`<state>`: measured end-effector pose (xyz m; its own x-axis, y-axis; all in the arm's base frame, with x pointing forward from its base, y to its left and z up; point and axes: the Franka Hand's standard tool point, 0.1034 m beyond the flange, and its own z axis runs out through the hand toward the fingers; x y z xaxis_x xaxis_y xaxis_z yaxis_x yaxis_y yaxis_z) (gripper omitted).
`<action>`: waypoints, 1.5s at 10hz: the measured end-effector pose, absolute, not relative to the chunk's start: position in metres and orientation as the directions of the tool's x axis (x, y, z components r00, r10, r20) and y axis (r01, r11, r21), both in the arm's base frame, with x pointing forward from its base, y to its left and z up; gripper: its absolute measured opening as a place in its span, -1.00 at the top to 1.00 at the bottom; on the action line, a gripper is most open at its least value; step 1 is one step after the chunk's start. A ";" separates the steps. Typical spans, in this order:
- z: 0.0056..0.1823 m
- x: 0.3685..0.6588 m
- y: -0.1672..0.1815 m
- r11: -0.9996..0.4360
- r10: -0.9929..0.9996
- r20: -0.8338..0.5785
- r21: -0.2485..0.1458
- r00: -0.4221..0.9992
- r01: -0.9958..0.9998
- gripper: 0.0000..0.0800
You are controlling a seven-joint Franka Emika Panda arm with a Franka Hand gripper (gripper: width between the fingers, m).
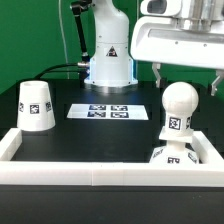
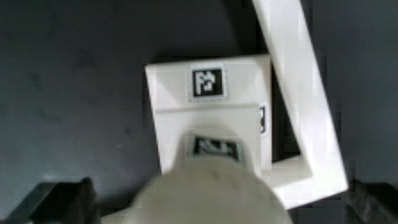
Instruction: Assemble lamp
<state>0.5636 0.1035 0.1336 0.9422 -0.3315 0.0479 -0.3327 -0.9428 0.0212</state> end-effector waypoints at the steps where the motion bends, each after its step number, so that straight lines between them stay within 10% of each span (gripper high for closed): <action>1: 0.134 0.550 0.092 -0.953 -0.302 0.070 0.003 0.951 -0.303 -0.75; 6: 0.130 0.543 0.087 -0.964 -0.264 0.081 -0.001 0.961 -0.265 -0.75; 15: 0.133 0.494 -0.022 -0.997 -0.083 0.135 -0.007 0.987 -0.082 -0.75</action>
Offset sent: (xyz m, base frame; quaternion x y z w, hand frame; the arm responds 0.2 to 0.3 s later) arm 0.0000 0.0000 0.0000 0.0000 0.0000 0.0000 1.0000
